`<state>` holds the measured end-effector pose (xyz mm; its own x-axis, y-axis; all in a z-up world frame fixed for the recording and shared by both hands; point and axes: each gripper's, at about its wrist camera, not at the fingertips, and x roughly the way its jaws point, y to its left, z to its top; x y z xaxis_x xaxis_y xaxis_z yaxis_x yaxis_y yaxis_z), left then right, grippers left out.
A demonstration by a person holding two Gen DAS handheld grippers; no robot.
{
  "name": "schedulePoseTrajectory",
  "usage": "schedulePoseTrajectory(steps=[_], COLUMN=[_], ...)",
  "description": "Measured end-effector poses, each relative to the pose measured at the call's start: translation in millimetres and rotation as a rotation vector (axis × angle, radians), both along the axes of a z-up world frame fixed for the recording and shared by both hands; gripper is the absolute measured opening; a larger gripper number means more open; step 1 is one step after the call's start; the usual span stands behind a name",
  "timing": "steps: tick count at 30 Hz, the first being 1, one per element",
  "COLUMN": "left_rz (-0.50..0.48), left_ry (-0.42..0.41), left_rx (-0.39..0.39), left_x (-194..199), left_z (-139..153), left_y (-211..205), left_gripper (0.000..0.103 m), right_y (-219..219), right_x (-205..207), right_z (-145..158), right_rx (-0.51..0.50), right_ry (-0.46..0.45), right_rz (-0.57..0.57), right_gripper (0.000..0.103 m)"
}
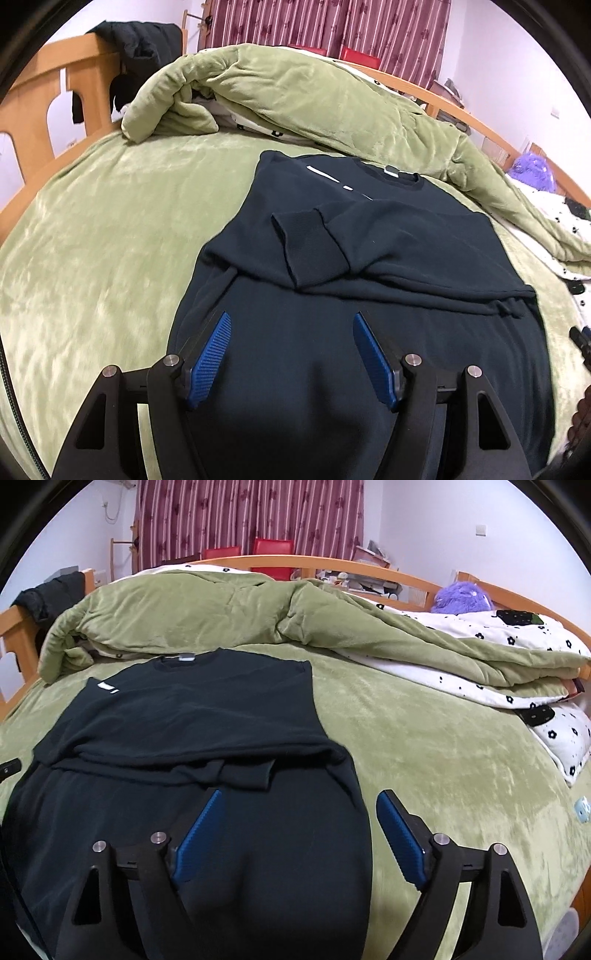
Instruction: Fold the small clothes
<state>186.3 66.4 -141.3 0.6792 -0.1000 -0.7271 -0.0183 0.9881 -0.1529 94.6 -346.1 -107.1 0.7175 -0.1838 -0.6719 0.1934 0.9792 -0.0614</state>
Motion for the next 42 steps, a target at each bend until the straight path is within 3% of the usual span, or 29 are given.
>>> schedulePoseTrajectory(steps=[4,11,17,20,22,25,35,42], left_rz=[-0.017,-0.072,-0.035,-0.013,-0.008,-0.004,-0.062,-0.078], left_ry=[-0.026,-0.03,-0.005,0.006,0.021,0.057,0.141,0.156], left_rx=[-0.006,0.069,0.013,0.004,-0.02,-0.055,-0.155,-0.088], left_x=[-22,-64,-97,-113,-121,-131,-140,-135], left_z=[3,1,-4,-7,-12,-23,-54,-68], left_y=[6,14,37,47,54,63,65,46], left_gripper=[0.067,0.067,0.066,0.067,0.067,0.067,0.066,0.066], right_y=[2,-7,-10,-15,-18,-23,-5,10], right_x=[-25,-72,-102,-112,-118,-125,-130,-120], right_z=[4,5,-2,-7,-13,-25,-62,-78], right_rx=[-0.075,-0.041,-0.052,-0.029,-0.006,0.059,0.197,0.128], right_ry=[-0.003,-0.02,0.012,0.042,0.066,0.111,0.189,0.216], right_rz=[-0.029,-0.016,-0.002,-0.002,-0.01,-0.003,0.059,0.051], right_gripper=[0.09,0.09,0.09,0.08,0.066,0.054,0.053,0.056])
